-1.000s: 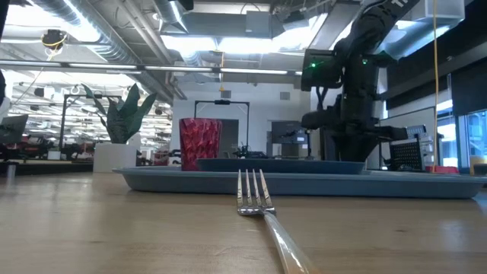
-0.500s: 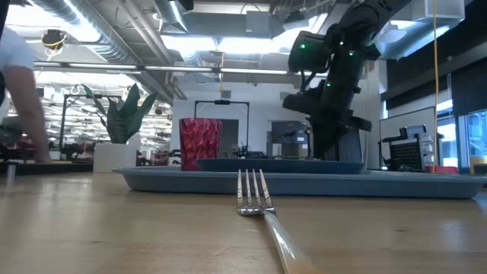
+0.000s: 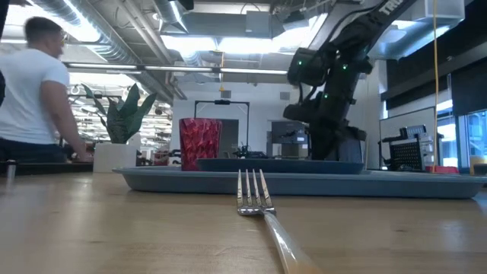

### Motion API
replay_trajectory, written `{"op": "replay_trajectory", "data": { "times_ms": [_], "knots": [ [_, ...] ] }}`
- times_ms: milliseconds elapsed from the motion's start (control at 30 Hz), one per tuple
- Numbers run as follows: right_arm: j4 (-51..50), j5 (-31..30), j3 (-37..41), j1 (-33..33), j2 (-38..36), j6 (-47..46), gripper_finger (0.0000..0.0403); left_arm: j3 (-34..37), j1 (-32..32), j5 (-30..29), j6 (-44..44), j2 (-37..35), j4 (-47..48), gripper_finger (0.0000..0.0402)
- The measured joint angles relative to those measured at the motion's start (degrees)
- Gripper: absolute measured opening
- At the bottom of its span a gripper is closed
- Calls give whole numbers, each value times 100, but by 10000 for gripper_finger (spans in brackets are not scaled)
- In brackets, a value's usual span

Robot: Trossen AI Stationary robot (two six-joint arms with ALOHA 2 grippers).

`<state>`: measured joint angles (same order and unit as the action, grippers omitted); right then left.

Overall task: Pick and place plate/cup/fork/spoon on tray
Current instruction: Put the orange spoon on the light blue tray to the right of the blue plate, then put the orange fork to the right of the orange spoon on the light blue tray

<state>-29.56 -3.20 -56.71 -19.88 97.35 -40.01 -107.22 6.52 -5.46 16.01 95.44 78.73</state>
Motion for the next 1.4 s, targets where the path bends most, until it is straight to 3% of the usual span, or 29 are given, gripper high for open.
{"op": "replay_trajectory", "data": {
  "times_ms": [233,600,900,1133,1400],
  "knots": [
    [-2,182,0,46,446,-11,4,1,0,1,2,0,-19,0],
    [-62,177,-59,70,499,15,4,1,-2,1,2,0,-23,0],
    [-1330,263,-1149,255,230,608,5,1,2,-222,-46,0,-20,0],
    [-2749,-396,-2185,1050,-386,867,4,1,17,-253,741,0,166,0],
    [-4033,-1285,-2617,2135,-1157,238,4,0,475,-439,2144,0,63,0]
  ]
}}
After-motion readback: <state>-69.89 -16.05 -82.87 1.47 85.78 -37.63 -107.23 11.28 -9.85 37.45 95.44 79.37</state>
